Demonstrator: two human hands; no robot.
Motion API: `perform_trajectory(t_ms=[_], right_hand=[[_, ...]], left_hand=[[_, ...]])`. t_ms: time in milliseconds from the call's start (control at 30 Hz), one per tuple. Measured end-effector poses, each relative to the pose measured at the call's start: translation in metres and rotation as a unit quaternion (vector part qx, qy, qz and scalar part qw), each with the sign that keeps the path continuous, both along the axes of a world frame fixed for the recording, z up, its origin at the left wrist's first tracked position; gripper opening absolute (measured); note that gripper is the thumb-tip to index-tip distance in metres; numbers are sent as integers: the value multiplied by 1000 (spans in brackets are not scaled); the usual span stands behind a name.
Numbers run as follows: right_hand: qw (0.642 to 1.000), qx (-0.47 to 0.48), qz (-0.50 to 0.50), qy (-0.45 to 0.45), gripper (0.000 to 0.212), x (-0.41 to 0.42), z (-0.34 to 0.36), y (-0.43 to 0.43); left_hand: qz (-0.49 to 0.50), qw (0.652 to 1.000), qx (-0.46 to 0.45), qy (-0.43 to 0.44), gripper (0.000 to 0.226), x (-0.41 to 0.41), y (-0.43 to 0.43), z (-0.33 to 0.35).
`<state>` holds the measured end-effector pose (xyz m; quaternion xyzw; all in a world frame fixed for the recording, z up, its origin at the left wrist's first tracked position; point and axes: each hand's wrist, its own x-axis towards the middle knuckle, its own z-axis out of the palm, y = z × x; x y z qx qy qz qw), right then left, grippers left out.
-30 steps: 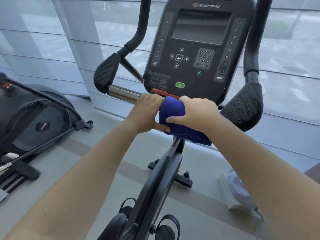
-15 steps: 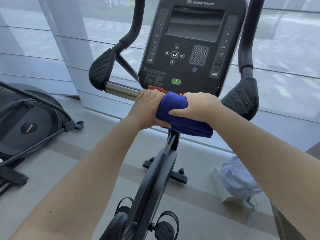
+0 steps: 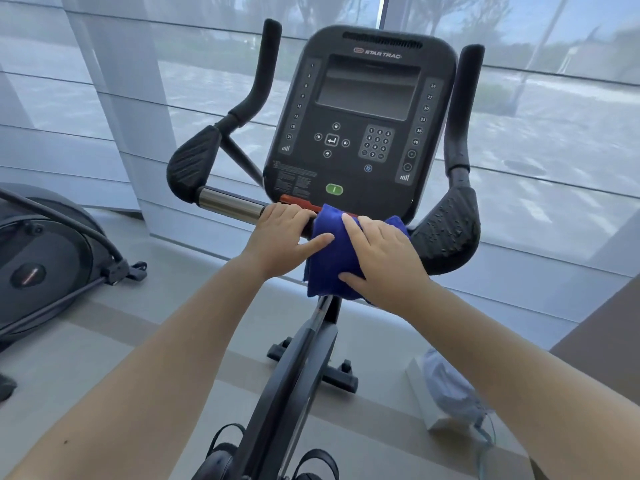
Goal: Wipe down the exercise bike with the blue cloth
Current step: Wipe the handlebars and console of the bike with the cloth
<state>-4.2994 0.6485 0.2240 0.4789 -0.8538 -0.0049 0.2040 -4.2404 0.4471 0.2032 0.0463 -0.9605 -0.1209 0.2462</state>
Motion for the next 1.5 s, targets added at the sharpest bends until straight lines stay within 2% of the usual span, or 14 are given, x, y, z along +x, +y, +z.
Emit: perform_trajectory(t_ms=[100, 167, 233, 267, 400, 500, 667, 833, 967, 1067, 1167, 1367, 1500], right_hand=[[993, 1, 40, -114, 71, -10, 20, 10], [985, 1, 40, -166, 56, -20, 35, 14], [990, 15, 30, -141, 47, -34, 49, 16], [991, 30, 18, -126, 48, -41, 57, 16], [982, 119, -53, -138, 51, -65, 71, 16], [977, 125, -53, -167, 43, -72, 70, 14], [988, 77, 3, -132, 34, -68, 68, 14], [995, -30, 48, -79, 26, -55, 65, 30], [983, -131, 80, -97, 23, -43, 66, 59], [975, -174, 71, -121, 26, -41, 78, 85], [966, -210, 51, -141, 27, -51, 93, 110], [969, -208, 11, -131, 28, -81, 79, 124], [970, -214, -22, -111, 26, -86, 60, 119]], left_hand=[[-6, 1000, 11, -27, 63, -2, 0, 8], [-25, 999, 31, -27, 50, -1, 0, 14], [-50, 997, 51, -4, 26, 1, 4, 19], [-60, 996, 60, 4, 22, 2, 7, 20], [-73, 989, 128, 13, 23, 2, 15, 24], [-81, 980, 184, 7, 15, 3, 19, 27], [-43, 977, 207, 17, 34, 5, 31, 30], [17, 967, 251, 50, 22, 8, 50, 35], [31, 954, 286, 86, 19, 13, 67, 48], [7, 946, 308, 100, 18, 8, 83, 64], [-14, 953, 289, 92, 18, -4, 101, 74], [-11, 954, 289, 80, 17, -33, 127, 59], [8, 968, 241, 61, 14, -41, 125, 51]])
